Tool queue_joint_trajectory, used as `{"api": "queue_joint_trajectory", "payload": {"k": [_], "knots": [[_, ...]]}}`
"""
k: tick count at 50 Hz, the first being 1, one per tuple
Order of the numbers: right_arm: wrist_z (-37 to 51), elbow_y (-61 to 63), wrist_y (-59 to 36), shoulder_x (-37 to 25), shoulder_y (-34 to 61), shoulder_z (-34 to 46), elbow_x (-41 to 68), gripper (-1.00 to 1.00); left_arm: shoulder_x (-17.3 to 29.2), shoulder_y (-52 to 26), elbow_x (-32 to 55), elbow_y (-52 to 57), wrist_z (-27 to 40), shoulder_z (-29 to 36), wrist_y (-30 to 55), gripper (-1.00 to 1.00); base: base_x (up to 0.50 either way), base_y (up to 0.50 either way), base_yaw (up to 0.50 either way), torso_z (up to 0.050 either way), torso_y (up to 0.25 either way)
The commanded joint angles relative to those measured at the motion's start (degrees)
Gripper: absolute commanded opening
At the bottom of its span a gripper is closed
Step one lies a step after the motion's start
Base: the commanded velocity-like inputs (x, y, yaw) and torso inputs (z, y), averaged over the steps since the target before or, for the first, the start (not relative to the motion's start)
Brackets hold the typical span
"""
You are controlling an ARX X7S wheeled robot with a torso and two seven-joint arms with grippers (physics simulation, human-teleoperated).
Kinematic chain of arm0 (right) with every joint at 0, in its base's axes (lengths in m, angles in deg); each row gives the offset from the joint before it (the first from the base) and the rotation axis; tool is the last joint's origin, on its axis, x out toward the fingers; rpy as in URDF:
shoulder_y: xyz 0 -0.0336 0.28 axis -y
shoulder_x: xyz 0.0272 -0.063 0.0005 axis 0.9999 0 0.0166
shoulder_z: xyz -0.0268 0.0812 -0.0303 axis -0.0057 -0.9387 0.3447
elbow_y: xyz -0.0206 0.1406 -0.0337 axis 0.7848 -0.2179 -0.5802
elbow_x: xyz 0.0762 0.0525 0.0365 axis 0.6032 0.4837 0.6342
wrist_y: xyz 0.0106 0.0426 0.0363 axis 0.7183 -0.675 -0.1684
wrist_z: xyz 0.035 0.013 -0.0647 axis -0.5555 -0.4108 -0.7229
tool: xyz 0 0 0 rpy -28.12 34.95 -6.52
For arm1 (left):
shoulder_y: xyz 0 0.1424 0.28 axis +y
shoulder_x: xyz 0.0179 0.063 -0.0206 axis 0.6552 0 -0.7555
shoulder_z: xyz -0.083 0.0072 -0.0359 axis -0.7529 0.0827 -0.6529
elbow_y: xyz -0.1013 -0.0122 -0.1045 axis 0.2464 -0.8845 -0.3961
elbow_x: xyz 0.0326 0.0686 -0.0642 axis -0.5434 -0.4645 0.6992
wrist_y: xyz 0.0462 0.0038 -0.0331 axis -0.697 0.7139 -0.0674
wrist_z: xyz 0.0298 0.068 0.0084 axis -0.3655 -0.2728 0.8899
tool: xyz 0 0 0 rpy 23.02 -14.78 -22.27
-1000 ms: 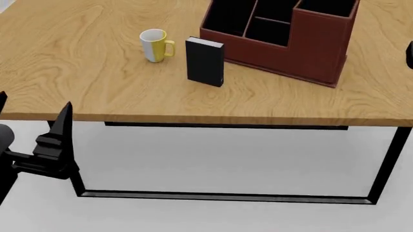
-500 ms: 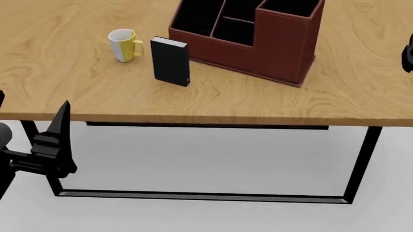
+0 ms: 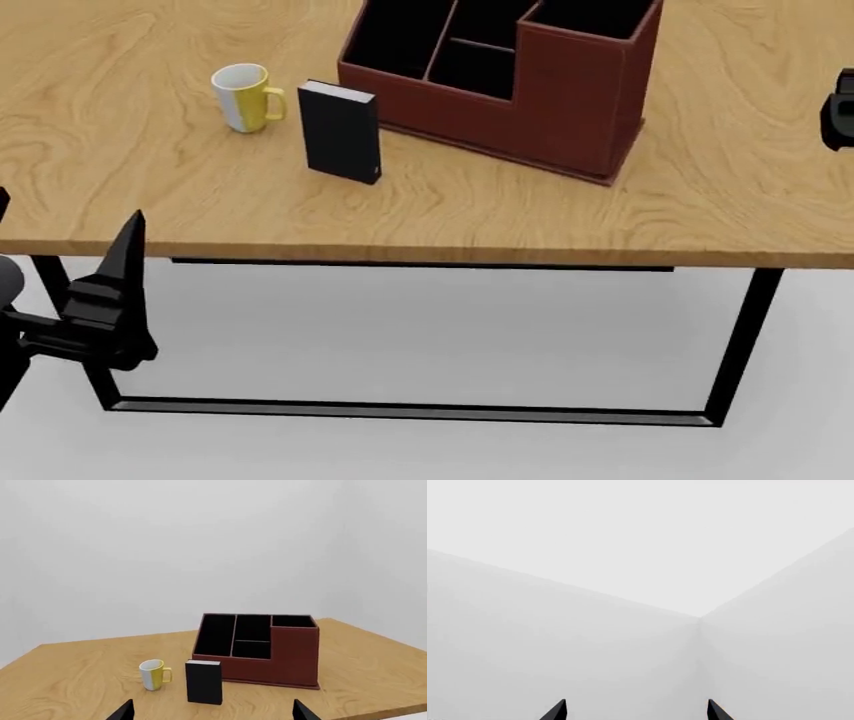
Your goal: Pick up the book and place it in the back compartment of the caddy.
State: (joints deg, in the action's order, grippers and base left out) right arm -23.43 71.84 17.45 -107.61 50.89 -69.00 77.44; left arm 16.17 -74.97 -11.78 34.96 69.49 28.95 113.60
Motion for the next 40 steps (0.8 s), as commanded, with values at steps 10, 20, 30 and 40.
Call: {"api": "queue_joint_trajectory", "payload": {"k": [10, 20, 30, 40], "knots": [[1.9, -0.22, -0.03, -1.28, 0.74, 0.28, 2.63, 1.0, 0.52, -0.61, 0.57, 0.41, 0.29, 0.23, 0.51, 1.0, 0.25, 0.0, 0.0, 0.0, 0.0], [2.26, -0.71, 1.6, -1.85, -0.11, 0.71, 2.74, 1.0, 0.51, -0.93, 0.6, 0.1, 0.45, 0.59, 0.4, 1.0, 0.27, 0.0, 0.0, 0.0, 0.0], [2.94, -0.49, 2.06, -2.47, -0.62, 0.28, 3.89, 1.0, 0.61, -0.85, 0.96, 0.21, 0.69, 0.36, 0.4, 1.0, 0.33, 0.0, 0.0, 0.0, 0.0], [3.88, -0.32, 2.27, -3.19, -0.76, 0.19, 5.25, 1.0, 0.35, -0.56, 1.97, 0.34, 0.77, -0.71, -0.14, 1.0, 0.34, 0.0, 0.0, 0.0, 0.002]]}}
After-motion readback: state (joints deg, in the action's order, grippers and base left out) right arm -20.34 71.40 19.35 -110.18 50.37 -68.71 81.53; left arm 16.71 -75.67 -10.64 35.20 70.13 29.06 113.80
